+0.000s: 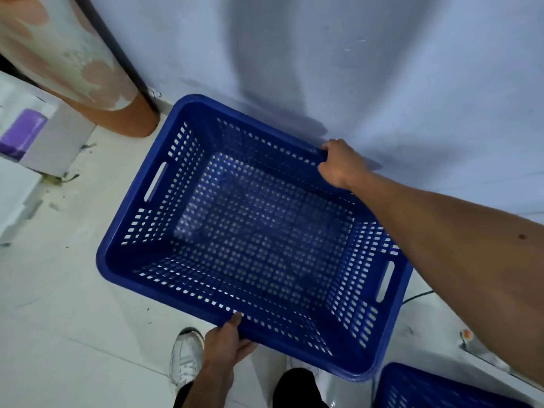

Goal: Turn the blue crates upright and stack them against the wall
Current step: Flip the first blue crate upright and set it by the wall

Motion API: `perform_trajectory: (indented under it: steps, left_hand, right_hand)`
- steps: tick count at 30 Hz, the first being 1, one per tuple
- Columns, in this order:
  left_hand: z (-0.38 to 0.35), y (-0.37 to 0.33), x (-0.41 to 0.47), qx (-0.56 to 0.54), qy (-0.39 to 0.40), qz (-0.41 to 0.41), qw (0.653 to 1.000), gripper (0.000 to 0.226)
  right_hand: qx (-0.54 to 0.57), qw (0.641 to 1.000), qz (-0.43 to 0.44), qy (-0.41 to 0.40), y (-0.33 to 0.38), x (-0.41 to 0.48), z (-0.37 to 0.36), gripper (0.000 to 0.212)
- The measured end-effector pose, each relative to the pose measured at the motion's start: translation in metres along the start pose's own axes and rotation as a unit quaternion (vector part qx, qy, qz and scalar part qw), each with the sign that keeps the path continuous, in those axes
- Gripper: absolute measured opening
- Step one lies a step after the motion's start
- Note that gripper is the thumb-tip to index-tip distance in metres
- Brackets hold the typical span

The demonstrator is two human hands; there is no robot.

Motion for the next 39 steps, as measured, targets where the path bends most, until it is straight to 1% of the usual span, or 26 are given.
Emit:
perform_trajectory:
  steps: [2, 7, 9, 10, 12, 14, 16, 17, 18, 19, 21, 22, 23, 24, 26, 28, 29, 30, 31, 33, 34, 35, 36, 39]
  left_hand:
    - [-0.003, -0.004, 0.0, 0.002, -0.003, -0.004, 1.0, 0.022]
    - [-0.009, -0.011, -0.01, 0.026, -0.018, -0.025, 0.999, 0.011]
    - [-0.008, -0.015, -0.014, 0.028, -0.016, -0.022, 0.999, 0.013]
    - [-0.007, -0.015, -0.015, 0.042, -0.006, -0.015, 0.999, 0.017]
    - [-0.006, -0.017, -0.017, 0.102, 0.025, -0.004, 0.994, 0.03]
    - [0.0, -0.023, -0.015, 0.174, 0.042, 0.001, 0.984, 0.042]
    - [0.009, -0.034, -0.011, 0.263, 0.059, -0.005, 0.963, 0.052]
    - [0.014, -0.041, -0.01, 0.325, 0.065, -0.016, 0.943, 0.058]
    - [0.02, -0.048, -0.009, 0.405, 0.074, -0.036, 0.911, 0.063]
    - [0.023, -0.056, -0.01, 0.497, 0.081, -0.064, 0.861, 0.068]
    - [0.024, -0.071, -0.013, 0.665, 0.087, -0.145, 0.727, 0.07]
    - [0.022, -0.077, -0.015, 0.72, 0.089, -0.188, 0.662, 0.068]
    - [0.019, -0.082, -0.017, 0.753, 0.094, -0.226, 0.611, 0.066]
    - [0.015, -0.087, -0.019, 0.774, 0.1, -0.262, 0.568, 0.063]
    - [0.01, -0.093, -0.022, 0.795, 0.109, -0.343, 0.487, 0.058]
    - [0.007, -0.097, -0.02, 0.792, 0.123, -0.418, 0.427, 0.057]
    - [0.007, -0.097, -0.016, 0.796, 0.138, -0.429, 0.404, 0.062]
    - [0.007, -0.098, -0.011, 0.806, 0.151, -0.43, 0.377, 0.067]
    - [0.008, -0.099, -0.006, 0.823, 0.159, -0.425, 0.341, 0.067]
    - [0.009, -0.105, 0.002, 0.854, 0.16, -0.422, 0.259, 0.059]
    - [0.01, -0.106, 0.005, 0.864, 0.161, -0.418, 0.232, 0.053]
    - [0.012, -0.105, 0.009, 0.871, 0.163, -0.412, 0.212, 0.049]
    - [0.014, -0.104, 0.011, 0.875, 0.165, -0.409, 0.199, 0.045]
    - [0.017, -0.099, 0.011, 0.875, 0.165, -0.411, 0.195, 0.037]
  right_hand:
    - [0.002, 1.0, 0.002, 0.019, 0.005, 0.007, -0.003, 0.056]
    - [-0.006, 0.997, -0.007, 0.076, 0.0, 0.012, -0.003, 0.069]
    - [-0.014, 0.995, 0.008, 0.098, -0.004, 0.006, 0.0, 0.075]
    - [-0.025, 0.994, 0.024, 0.1, -0.007, -0.001, -0.001, 0.079]
    - [-0.05, 0.993, 0.06, 0.086, -0.017, -0.023, -0.007, 0.084]
    - [-0.063, 0.99, 0.092, 0.09, -0.027, -0.05, -0.022, 0.086]
    - [-0.067, 0.985, 0.11, 0.115, -0.033, -0.078, -0.042, 0.087]
    - [-0.067, 0.983, 0.113, 0.127, -0.035, -0.091, -0.053, 0.086]
    - [-0.069, 0.982, 0.111, 0.139, -0.037, -0.105, -0.064, 0.085]
    - [-0.07, 0.98, 0.107, 0.151, -0.04, -0.118, -0.073, 0.084]
    - [-0.068, 0.977, 0.101, 0.176, -0.047, -0.147, -0.093, 0.081]
    - [-0.062, 0.975, 0.1, 0.187, -0.05, -0.163, -0.102, 0.079]
    - [-0.054, 0.974, 0.101, 0.197, -0.051, -0.179, -0.111, 0.078]
    - [-0.047, 0.972, 0.103, 0.204, -0.051, -0.193, -0.121, 0.077]
    - [-0.032, 0.971, 0.104, 0.213, -0.053, -0.22, -0.14, 0.072]
    - [-0.036, 0.968, 0.109, 0.223, -0.054, -0.242, -0.163, 0.066]
    - [-0.049, 0.966, 0.112, 0.229, -0.054, -0.251, -0.175, 0.064]
    - [-0.068, 0.964, 0.114, 0.23, -0.056, -0.258, -0.187, 0.062]
    - [-0.088, 0.963, 0.112, 0.227, -0.058, -0.263, -0.199, 0.06]
    - [-0.122, 0.965, 0.099, 0.209, -0.06, -0.268, -0.217, 0.056]
    - [-0.136, 0.966, 0.093, 0.198, -0.06, -0.268, -0.223, 0.056]
    - [-0.145, 0.968, 0.091, 0.186, -0.061, -0.268, -0.226, 0.056]
    - [-0.149, 0.969, 0.094, 0.174, -0.062, -0.267, -0.228, 0.057]
    - [-0.147, 0.97, 0.117, 0.151, -0.067, -0.266, -0.223, 0.057]
Point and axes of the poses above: each hand's wrist, its own x-axis towards the middle knuckle, its own z-axis out of the back of the hand, y = z × x, the point moved 5 cm from there along x, towards the middle knuckle, and after that the axes turned 15 degrees about -z, right-handed, at the moved point
